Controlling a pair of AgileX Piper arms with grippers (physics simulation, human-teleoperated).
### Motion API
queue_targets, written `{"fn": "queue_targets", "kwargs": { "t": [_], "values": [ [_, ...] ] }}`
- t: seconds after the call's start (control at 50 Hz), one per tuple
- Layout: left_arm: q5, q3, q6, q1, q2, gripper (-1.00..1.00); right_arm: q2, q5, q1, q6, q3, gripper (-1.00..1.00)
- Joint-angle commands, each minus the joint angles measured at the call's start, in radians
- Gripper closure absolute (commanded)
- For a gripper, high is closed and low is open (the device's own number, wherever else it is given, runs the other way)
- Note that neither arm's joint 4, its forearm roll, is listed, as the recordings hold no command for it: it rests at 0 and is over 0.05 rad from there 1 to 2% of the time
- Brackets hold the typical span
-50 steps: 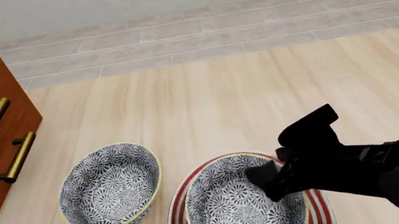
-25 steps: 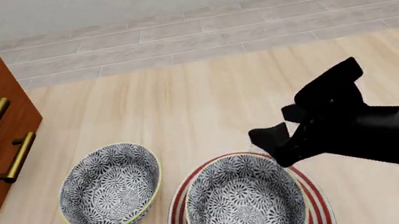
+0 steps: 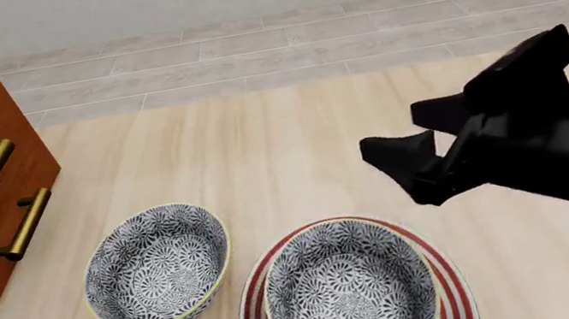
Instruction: Pick up the bowl and put it in the front on the plate.
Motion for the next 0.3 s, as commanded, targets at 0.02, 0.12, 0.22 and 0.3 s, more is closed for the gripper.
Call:
{"fn": "queue_targets", "kwargs": {
  "t": [0.02, 0.12, 0.22, 0.3],
  "values": [
    [0.0, 0.0, 0.0, 0.0, 0.0, -1.0, -0.033, -0.088, -0.008, -0.019, 0.03, -1.0],
    [0.0, 0.0, 0.0, 0.0, 0.0, -1.0, -0.068, -0.144, -0.042, -0.072, 0.044, -1.0],
    [0.0, 0.0, 0.0, 0.0, 0.0, -1.0, -0.051, -0.186, -0.049, -0.09, 0.062, -1.0],
    [0.0, 0.0, 0.0, 0.0, 0.0, -1.0, -0.011, -0.224, -0.043, -0.139, 0.083, -1.0]
  ]
}}
